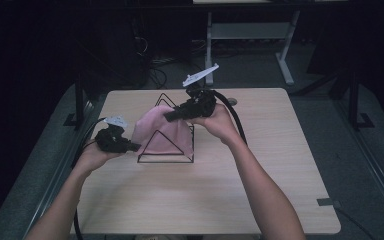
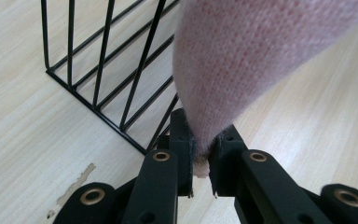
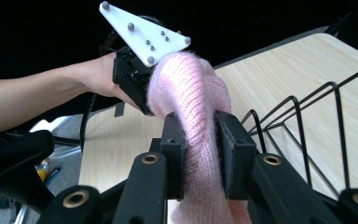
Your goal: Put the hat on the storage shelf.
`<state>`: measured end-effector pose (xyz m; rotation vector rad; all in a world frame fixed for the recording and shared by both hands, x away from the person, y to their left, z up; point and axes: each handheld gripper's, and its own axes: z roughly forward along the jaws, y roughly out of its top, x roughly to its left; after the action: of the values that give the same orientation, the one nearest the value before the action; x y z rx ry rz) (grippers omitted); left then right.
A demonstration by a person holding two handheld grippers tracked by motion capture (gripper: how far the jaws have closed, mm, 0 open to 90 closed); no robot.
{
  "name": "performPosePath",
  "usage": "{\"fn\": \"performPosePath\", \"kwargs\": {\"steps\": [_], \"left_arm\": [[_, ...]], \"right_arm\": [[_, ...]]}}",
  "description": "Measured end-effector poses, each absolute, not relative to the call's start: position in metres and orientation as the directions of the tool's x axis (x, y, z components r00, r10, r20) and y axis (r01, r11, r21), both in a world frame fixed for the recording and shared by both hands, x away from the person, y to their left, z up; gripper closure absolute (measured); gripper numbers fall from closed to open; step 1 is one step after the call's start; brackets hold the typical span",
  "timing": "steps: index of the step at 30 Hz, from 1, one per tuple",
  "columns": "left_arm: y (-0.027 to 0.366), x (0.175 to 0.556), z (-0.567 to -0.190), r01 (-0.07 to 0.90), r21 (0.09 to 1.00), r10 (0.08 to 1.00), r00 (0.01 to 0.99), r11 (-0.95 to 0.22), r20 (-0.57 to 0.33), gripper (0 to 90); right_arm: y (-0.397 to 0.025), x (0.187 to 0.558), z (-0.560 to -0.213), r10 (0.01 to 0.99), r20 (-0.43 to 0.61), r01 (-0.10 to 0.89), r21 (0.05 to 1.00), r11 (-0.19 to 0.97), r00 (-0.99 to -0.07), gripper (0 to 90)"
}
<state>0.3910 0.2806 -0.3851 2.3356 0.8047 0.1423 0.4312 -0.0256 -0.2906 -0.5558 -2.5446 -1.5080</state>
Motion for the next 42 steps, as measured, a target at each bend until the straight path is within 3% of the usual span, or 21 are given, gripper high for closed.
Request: {"fn": "performPosePath", "kwargs": {"steps": [14,27,42], "left_arm": [[0.283,0.389,-0.414,0.542,0.57,0.615,0.785,-0.618,-0.08,81.4],[0.285,0.391,-0.421,0.556,0.544,0.623,0.778,-0.628,-0.076,81.3],[0.292,0.382,-0.409,0.556,0.576,0.638,0.766,-0.599,-0.076,66.6]], "right_arm": [[-0.019,0.432,-0.319,0.239,0.352,0.425,0.782,0.455,-0.905,68.4],[-0.023,0.429,-0.325,0.241,0.352,0.426,0.79,0.442,-0.904,67.2],[-0.045,0.419,-0.317,0.244,0.32,0.397,0.819,0.415,-0.916,49.6]]}}
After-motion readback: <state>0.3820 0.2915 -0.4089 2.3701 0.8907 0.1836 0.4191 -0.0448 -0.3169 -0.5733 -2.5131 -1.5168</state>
